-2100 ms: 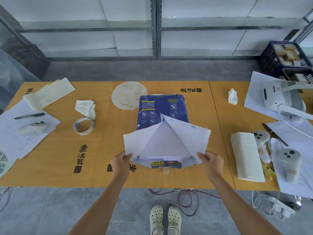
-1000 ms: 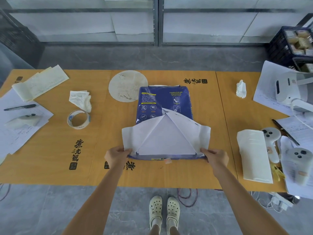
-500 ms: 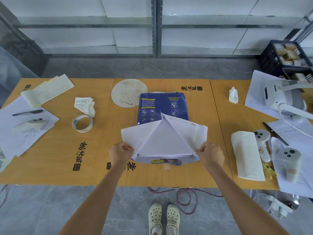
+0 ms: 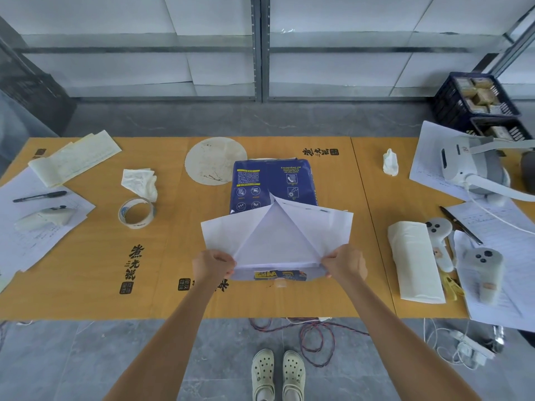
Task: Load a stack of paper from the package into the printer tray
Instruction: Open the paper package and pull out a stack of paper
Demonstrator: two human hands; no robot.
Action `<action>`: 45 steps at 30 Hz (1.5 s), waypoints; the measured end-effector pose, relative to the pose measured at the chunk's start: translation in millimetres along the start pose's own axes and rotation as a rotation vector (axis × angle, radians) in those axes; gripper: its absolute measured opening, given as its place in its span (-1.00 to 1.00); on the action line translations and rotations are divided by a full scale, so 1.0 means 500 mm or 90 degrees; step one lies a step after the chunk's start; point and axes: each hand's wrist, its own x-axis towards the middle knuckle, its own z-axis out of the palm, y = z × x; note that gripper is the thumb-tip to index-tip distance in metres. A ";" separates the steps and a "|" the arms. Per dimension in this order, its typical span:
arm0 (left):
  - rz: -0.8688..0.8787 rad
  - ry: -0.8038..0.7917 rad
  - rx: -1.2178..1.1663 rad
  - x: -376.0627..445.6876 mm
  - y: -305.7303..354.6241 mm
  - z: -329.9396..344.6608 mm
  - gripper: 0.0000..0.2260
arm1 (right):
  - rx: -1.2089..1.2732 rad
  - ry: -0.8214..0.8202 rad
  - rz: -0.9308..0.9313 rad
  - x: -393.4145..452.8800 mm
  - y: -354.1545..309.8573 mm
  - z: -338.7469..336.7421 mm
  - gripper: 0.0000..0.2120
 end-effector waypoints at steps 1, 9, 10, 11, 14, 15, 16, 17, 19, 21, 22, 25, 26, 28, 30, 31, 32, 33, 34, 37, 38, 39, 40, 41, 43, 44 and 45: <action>-0.006 0.009 -0.007 0.001 -0.001 0.003 -0.82 | 0.005 0.005 0.005 -0.001 0.000 0.002 -0.91; -0.067 0.034 -0.058 0.014 0.000 0.013 -0.84 | 0.182 0.051 0.079 0.005 0.001 0.018 -0.94; -0.074 0.035 -0.060 0.014 0.000 0.014 -0.83 | 0.199 0.052 0.091 0.008 0.001 0.021 -0.96; -0.080 0.036 -0.061 0.015 0.001 0.014 -0.83 | 0.217 0.052 0.104 0.010 0.001 0.023 -0.96; -0.088 0.037 -0.064 0.017 0.001 0.017 -0.81 | 0.274 0.055 0.142 0.016 0.004 0.025 -0.89; -0.093 0.036 -0.068 0.017 0.001 0.017 -0.81 | 0.303 0.055 0.160 0.017 0.006 0.025 -0.85; -0.099 0.034 -0.073 0.018 0.002 0.016 -0.81 | 0.336 0.053 0.178 0.018 0.008 0.026 -0.84; -0.105 0.032 -0.080 0.018 0.002 0.016 -0.80 | 0.364 0.051 0.194 0.019 0.009 0.026 -0.83; -0.111 0.029 -0.085 0.019 0.002 0.015 -0.80 | 0.394 0.050 0.211 0.020 0.012 0.027 -0.82; -0.106 0.027 -0.068 0.021 -0.001 0.012 -0.81 | 0.415 0.050 0.213 0.020 0.013 0.027 -0.80; -0.104 0.025 -0.060 0.021 -0.002 0.010 -0.82 | 0.423 0.049 0.213 0.019 0.014 0.028 -0.79; -0.108 0.011 -0.064 0.019 -0.003 0.004 -0.84 | 0.432 0.041 0.215 0.017 0.020 0.029 -0.79; -0.112 0.004 -0.072 0.019 -0.003 0.002 -0.83 | 0.438 0.041 0.217 0.016 0.021 0.030 -0.79; -0.116 -0.008 -0.084 0.017 -0.004 0.000 -0.81 | 0.450 0.046 0.220 0.014 0.018 0.033 -0.78; -0.115 -0.016 -0.093 0.016 -0.006 -0.001 -0.79 | 0.455 0.062 0.226 0.012 0.013 0.037 -0.76; -0.115 -0.018 -0.100 0.016 -0.007 -0.001 -0.78 | 0.449 0.072 0.229 0.010 0.012 0.037 -0.75; -0.116 -0.017 -0.105 0.015 -0.008 -0.001 -0.77 | 0.438 0.076 0.231 0.009 0.012 0.037 -0.73; -0.117 -0.015 -0.107 0.015 -0.009 -0.002 -0.76 | 0.432 0.075 0.232 0.007 0.013 0.036 -0.72; -0.116 -0.013 -0.108 0.015 -0.011 -0.002 -0.76 | 0.429 0.070 0.233 0.007 0.015 0.035 -0.71; -0.112 -0.018 -0.096 0.013 -0.014 -0.003 -0.75 | 0.400 0.048 0.231 0.003 0.019 0.028 -0.72; -0.114 -0.021 -0.092 0.012 -0.016 -0.004 -0.75 | 0.384 0.038 0.224 0.001 0.020 0.026 -0.72; -0.118 -0.021 -0.092 0.009 -0.018 -0.006 -0.75 | 0.367 0.025 0.216 -0.002 0.022 0.023 -0.73; -0.123 -0.021 -0.094 0.006 -0.021 -0.008 -0.76 | 0.352 0.011 0.208 -0.005 0.024 0.022 -0.74; -0.127 -0.022 -0.097 0.002 -0.025 -0.011 -0.77 | 0.339 -0.002 0.201 -0.007 0.029 0.021 -0.76; -0.127 -0.030 -0.105 -0.005 -0.036 -0.015 -0.79 | 0.321 -0.022 0.191 -0.011 0.039 0.021 -0.80; -0.127 -0.036 -0.110 -0.009 -0.041 -0.017 -0.79 | 0.321 -0.029 0.182 -0.013 0.044 0.021 -0.82; -0.129 -0.045 -0.118 -0.014 -0.045 -0.018 -0.79 | 0.325 -0.035 0.174 -0.016 0.048 0.021 -0.83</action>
